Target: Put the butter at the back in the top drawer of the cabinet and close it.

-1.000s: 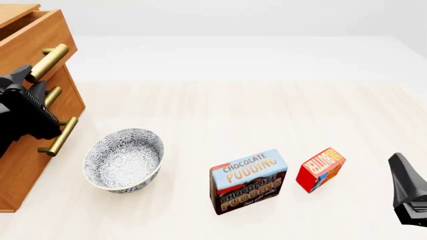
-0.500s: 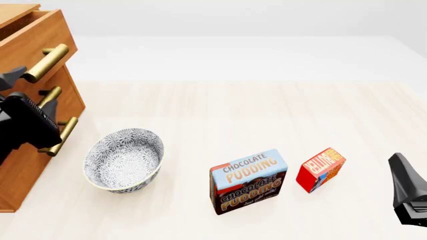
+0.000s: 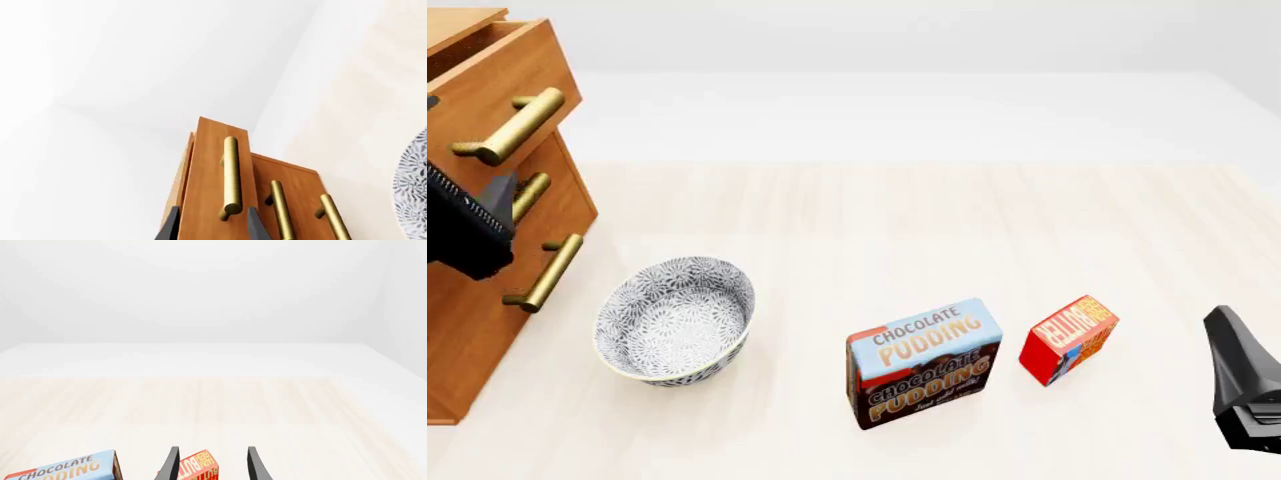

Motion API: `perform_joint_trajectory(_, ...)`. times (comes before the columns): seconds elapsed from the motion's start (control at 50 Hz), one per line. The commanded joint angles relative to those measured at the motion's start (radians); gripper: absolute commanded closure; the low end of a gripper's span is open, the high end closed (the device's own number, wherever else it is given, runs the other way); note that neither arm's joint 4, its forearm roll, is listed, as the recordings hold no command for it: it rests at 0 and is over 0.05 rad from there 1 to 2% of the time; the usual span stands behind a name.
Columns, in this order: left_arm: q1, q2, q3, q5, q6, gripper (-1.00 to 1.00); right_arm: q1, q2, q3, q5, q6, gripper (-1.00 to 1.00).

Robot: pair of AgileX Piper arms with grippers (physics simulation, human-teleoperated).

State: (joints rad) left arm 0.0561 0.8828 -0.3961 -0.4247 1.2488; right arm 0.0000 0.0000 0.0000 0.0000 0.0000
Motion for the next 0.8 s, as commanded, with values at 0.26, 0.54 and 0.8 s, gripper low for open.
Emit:
perform_joint_trajectory(0.26,-0.023,-0.131,-0.321,0.518,-0.288,-1.00,0.000,0.000,0.000,0.000,0.000,-1.00)
perform_joint_trajectory(0.54,-0.011,-0.071,-0.532,0.755,-0.484,-1.00,0.000,0.000,0.000,0.000,0.000,-1.00)
perform_joint_trajectory(0.8,-0.042,0.058,-0.766,0.978,-0.736,-1.00,0.000,0.000,0.000,0.000,0.000,-1.00)
